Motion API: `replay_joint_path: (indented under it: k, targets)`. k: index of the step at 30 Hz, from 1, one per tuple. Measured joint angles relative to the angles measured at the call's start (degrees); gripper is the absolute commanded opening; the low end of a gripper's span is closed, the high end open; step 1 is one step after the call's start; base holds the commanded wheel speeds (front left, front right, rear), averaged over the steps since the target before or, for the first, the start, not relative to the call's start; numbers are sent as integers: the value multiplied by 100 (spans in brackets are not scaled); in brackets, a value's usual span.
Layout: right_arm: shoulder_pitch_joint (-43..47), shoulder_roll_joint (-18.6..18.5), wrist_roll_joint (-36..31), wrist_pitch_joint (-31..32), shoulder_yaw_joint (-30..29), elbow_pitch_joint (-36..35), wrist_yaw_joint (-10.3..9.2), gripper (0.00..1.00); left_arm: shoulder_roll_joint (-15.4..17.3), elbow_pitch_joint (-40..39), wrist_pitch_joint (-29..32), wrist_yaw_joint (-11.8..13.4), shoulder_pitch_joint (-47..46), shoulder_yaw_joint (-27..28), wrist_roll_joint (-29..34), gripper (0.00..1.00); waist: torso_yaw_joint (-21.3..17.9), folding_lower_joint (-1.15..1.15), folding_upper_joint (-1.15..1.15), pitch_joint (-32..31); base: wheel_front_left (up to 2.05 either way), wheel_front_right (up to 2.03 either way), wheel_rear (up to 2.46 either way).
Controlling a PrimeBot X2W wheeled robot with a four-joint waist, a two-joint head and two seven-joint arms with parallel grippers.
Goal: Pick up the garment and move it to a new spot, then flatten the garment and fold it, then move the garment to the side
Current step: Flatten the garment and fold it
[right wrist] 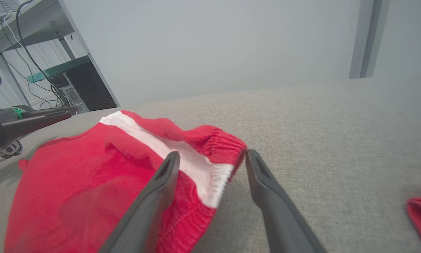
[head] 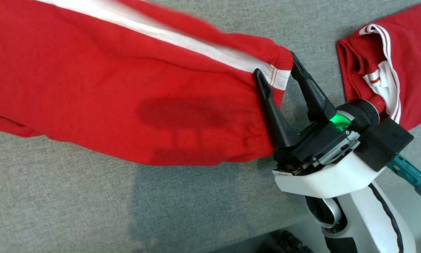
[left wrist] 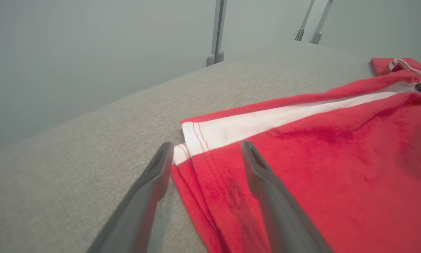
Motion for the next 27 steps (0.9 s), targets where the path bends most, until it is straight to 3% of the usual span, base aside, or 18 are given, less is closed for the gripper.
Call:
replay_joint_path:
  k: [9,13,27]
  targets:
    - [-62,-11,-21,-7,-120,65,0,100,-276,86,-10,0,436,575,-37,100,202,0,0,-69,0,0,0]
    - [-47,-15,-40,-30,-337,446,0,100,-511,193,-10,0,742,843,1,100,309,0,0,-236,0,0,0]
    - [125,-32,-73,-32,-773,1783,0,100,-2029,567,-10,1,2381,1837,383,100,943,0,0,-1245,0,0,0]
